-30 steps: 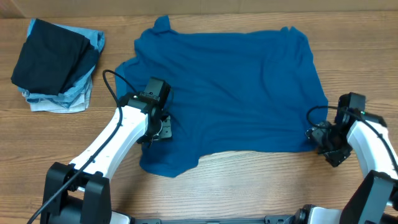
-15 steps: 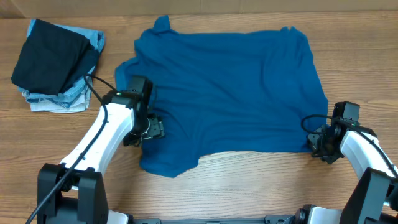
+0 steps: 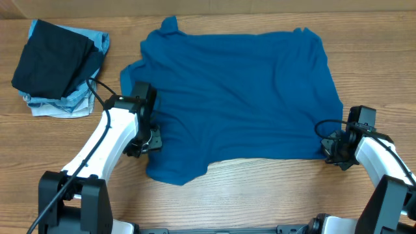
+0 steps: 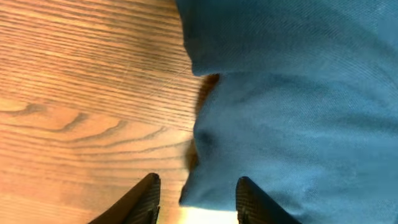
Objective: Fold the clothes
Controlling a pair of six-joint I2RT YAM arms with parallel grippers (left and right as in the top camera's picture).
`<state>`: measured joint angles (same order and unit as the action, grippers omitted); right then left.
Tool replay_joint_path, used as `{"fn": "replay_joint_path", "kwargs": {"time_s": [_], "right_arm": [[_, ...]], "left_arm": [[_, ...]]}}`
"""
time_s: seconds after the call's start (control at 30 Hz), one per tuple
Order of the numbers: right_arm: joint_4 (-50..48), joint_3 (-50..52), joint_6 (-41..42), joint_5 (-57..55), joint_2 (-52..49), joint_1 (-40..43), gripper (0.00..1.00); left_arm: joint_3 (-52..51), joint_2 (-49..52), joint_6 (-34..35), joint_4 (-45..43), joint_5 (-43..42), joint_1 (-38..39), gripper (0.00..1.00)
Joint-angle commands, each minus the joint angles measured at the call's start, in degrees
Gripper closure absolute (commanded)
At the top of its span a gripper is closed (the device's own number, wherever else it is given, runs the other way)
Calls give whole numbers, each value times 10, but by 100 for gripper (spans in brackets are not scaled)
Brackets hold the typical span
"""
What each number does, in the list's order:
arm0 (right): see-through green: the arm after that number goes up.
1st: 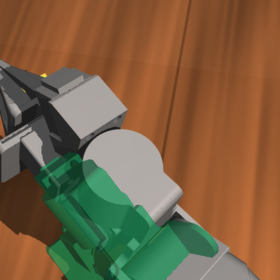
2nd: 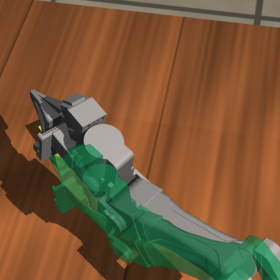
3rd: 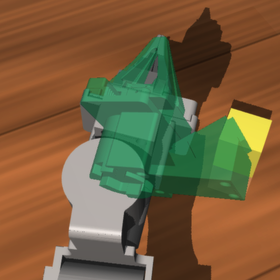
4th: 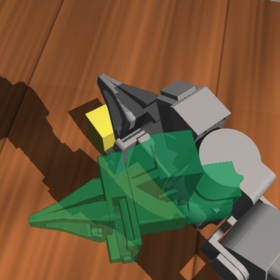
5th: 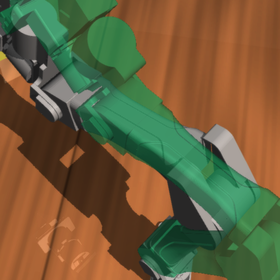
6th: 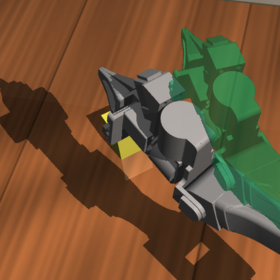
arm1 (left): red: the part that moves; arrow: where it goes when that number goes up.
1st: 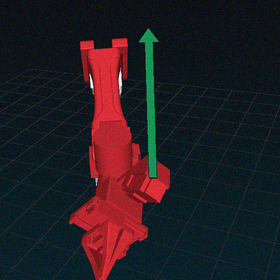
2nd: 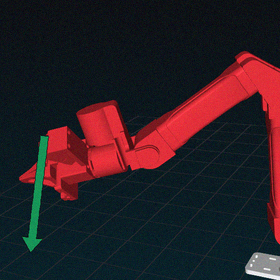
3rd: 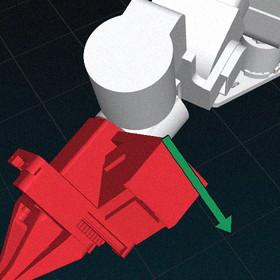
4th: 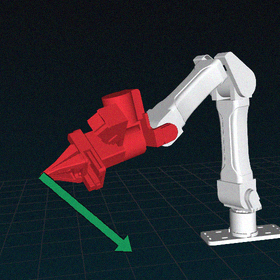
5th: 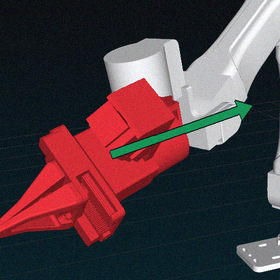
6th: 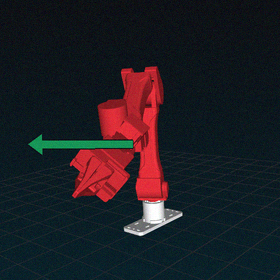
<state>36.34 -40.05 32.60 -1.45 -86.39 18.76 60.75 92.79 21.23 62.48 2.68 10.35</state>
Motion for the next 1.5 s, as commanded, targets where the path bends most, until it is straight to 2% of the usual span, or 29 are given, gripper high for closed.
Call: {"fn": "replay_joint_path", "kwargs": {"time_s": [0.0,0.07,0.1,0.23,0.27,0.3,0.33,0.47,0.67,0.87,1.0,1.07,1.2,1.47], "right_arm": [[-8,5,3,3,5,3,80],[-8,5,3,3,5,3,78],[-8,5,3,3,5,3,77],[-9,5,3,3,5,3,77],[-9,5,3,3,5,3,77],[-9,5,3,3,5,3,77],[-9,5,3,3,5,3,78],[16,-8,2,3,6,3,96],[129,-87,3,-36,6,-20,96],[154,-105,7,-23,6,-23,96],[191,-166,7,-23,6,-23,96],[201,-187,7,-23,6,-23,96],[198,-203,7,2,6,-23,96],[141,-227,6,11,5,-40,96]], "left_arm": [[-62,-5,-5,-25,-28,-3,50],[-93,-5,-5,-40,-58,-3,53],[-101,-5,-7,-38,-56,-2,59],[-138,-5,-7,-66,-77,-2,62],[-146,-5,-7,-75,-92,-2,67],[-149,-5,-7,-79,-100,-2,78],[-149,-5,-7,-80,-101,-2,96],[-147,-6,-11,-72,-108,-2,96],[-105,-7,-22,-3,-111,-2,96],[-15,-15,-33,73,-110,-2,96],[59,-40,-32,111,-108,-10,96],[87,-56,-30,126,-77,-19,96],[105,-65,-19,123,-68,-41,96],[109,-65,-17,31,-72,-94,96]]}}
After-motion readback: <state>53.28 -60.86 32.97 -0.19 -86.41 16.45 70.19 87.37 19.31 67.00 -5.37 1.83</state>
